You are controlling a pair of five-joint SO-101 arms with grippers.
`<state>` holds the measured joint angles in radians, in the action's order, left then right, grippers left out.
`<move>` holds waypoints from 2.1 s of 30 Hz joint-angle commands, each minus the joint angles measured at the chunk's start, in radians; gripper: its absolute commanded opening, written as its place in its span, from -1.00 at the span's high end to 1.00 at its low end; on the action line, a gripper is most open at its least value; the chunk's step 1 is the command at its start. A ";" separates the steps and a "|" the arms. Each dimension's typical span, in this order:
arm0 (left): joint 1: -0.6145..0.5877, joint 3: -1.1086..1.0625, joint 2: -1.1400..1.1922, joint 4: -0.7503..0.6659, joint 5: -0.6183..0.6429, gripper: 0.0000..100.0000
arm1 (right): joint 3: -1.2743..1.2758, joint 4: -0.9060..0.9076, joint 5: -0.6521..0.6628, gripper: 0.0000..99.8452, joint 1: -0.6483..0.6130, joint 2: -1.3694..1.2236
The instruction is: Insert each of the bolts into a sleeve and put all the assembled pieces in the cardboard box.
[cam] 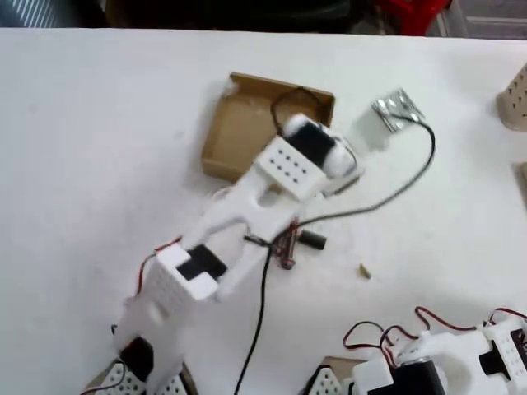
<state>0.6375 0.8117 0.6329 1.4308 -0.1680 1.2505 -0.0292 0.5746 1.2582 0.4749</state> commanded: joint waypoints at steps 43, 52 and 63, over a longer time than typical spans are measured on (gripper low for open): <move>-0.857 -0.968 -0.878 0.026 -0.091 0.96 | -0.002 0.599 0.003 0.97 -0.748 0.717; -0.938 -1.378 -1.280 -0.207 -0.098 0.96 | 0.000 0.625 -0.204 0.97 -1.072 0.811; -1.046 -1.740 -1.590 -0.428 -0.089 0.96 | 0.095 0.395 -0.377 0.97 -1.483 0.817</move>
<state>-0.3751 -0.8777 -0.8447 1.0702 -0.2570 1.3119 0.5125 0.2478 -0.1304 1.2820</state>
